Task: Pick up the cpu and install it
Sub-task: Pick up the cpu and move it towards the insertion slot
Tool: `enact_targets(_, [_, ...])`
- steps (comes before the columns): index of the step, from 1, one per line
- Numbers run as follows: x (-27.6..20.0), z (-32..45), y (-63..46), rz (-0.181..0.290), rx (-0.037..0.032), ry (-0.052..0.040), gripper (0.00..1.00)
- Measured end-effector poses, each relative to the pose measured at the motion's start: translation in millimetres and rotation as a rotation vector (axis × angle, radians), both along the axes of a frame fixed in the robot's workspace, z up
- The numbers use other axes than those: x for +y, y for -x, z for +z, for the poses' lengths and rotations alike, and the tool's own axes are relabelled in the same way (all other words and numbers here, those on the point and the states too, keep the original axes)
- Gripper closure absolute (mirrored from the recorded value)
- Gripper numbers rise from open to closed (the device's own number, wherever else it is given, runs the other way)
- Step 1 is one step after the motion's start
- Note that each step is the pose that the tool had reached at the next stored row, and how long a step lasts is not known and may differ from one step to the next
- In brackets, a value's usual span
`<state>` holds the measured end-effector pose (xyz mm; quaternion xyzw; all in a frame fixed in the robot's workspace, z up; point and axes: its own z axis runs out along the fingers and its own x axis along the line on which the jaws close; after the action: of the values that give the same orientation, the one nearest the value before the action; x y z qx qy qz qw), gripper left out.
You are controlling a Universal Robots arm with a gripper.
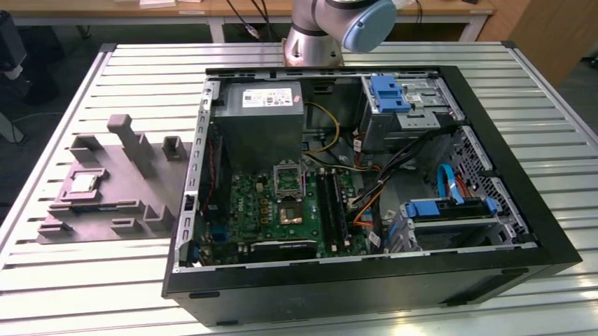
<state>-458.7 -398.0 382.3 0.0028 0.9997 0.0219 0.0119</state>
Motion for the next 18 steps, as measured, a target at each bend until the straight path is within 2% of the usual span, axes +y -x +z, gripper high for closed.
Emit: enact_targets(18, [0.1, -6.7, 0.0, 0.0, -0.0002, 0.0005, 0.47])
